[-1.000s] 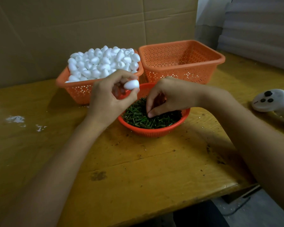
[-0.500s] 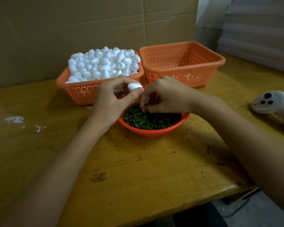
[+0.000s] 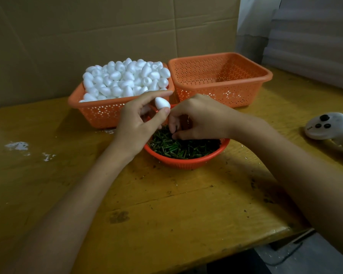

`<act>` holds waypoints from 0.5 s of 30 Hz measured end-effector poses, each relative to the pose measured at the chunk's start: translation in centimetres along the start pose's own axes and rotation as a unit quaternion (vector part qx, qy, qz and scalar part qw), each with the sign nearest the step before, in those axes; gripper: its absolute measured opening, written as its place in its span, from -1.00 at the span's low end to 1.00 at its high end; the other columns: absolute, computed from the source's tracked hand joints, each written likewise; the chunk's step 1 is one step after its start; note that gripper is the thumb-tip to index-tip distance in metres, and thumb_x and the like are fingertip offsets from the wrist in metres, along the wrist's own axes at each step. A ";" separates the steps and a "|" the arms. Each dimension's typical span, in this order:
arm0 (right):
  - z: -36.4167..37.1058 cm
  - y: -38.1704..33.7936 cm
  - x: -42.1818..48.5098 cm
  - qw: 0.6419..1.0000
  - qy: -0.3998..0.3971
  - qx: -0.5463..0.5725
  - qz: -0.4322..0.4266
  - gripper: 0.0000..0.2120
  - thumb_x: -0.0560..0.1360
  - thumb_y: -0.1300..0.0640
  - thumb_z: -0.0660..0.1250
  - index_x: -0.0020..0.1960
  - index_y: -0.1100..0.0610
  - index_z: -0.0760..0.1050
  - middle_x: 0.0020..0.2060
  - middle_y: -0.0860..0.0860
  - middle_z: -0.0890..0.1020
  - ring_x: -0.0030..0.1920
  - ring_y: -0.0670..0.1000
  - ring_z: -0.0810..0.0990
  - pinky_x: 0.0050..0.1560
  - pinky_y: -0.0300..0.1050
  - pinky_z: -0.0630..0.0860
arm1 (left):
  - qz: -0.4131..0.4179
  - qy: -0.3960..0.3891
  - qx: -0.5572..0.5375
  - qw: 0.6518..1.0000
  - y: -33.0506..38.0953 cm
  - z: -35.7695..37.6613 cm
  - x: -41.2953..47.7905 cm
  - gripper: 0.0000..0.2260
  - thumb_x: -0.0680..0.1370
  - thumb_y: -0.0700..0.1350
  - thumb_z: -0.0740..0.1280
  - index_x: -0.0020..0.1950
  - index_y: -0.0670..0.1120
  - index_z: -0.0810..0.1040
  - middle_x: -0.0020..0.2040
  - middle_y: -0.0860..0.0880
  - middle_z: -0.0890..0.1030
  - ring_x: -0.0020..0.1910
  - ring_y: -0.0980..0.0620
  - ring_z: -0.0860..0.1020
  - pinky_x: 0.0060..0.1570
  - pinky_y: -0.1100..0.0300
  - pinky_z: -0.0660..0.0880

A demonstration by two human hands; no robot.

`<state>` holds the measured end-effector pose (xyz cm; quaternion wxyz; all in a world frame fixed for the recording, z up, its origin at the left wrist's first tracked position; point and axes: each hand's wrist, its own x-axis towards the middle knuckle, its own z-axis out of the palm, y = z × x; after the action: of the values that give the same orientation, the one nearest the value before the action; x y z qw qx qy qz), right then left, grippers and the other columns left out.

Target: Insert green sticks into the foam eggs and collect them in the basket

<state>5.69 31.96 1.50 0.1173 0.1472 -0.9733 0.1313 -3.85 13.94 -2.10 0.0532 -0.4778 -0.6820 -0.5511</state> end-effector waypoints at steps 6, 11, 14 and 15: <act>0.2 -0.2 0.1 1.000 -0.004 -0.014 -0.008 -0.84 0.40 0.11 0.53 -0.08 -0.04 0.60 -0.21 -0.16 0.65 -0.19 -0.09 0.59 -0.07 -0.01 0.52 | -0.014 -0.011 0.006 1.000 0.3 0.2 0.1 -0.68 0.61 -0.24 0.28 0.35 -0.14 0.61 -0.09 0.11 0.63 -0.24 0.08 0.60 -0.19 0.25 0.52; 0.3 -0.2 0.3 0.999 -0.025 -0.019 0.003 -0.82 0.41 0.11 0.52 -0.02 -0.02 0.60 -0.20 -0.13 0.65 -0.21 -0.08 0.59 -0.06 -0.02 0.51 | -0.026 -0.012 0.022 0.999 0.3 0.1 0.1 -0.67 0.60 -0.19 0.26 0.33 -0.11 0.62 -0.20 0.15 0.62 -0.29 0.05 0.57 -0.21 0.18 0.51; 0.3 -0.2 0.4 0.999 -0.034 -0.013 0.000 -0.80 0.43 0.12 0.51 0.05 -0.02 0.63 -0.19 -0.13 0.64 -0.18 -0.07 0.60 -0.03 0.00 0.52 | -0.027 -0.018 0.029 0.999 0.5 0.0 0.1 -0.68 0.61 -0.15 0.25 0.33 -0.11 0.61 -0.18 0.23 0.62 -0.29 0.08 0.56 -0.23 0.11 0.53; 0.3 -0.2 0.4 0.999 -0.037 -0.011 -0.001 -0.79 0.44 0.12 0.51 0.07 -0.02 0.64 -0.19 -0.13 0.63 -0.18 -0.07 0.60 -0.02 -0.01 0.52 | -0.028 -0.019 0.028 0.999 0.5 0.0 0.0 -0.68 0.62 -0.14 0.24 0.33 -0.11 0.60 -0.18 0.23 0.61 -0.28 0.07 0.56 -0.23 0.08 0.54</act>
<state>5.34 31.62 1.31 0.0833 0.1517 -0.9782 0.1147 -3.49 13.95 -1.72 0.0378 -0.4671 -0.7111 -0.5241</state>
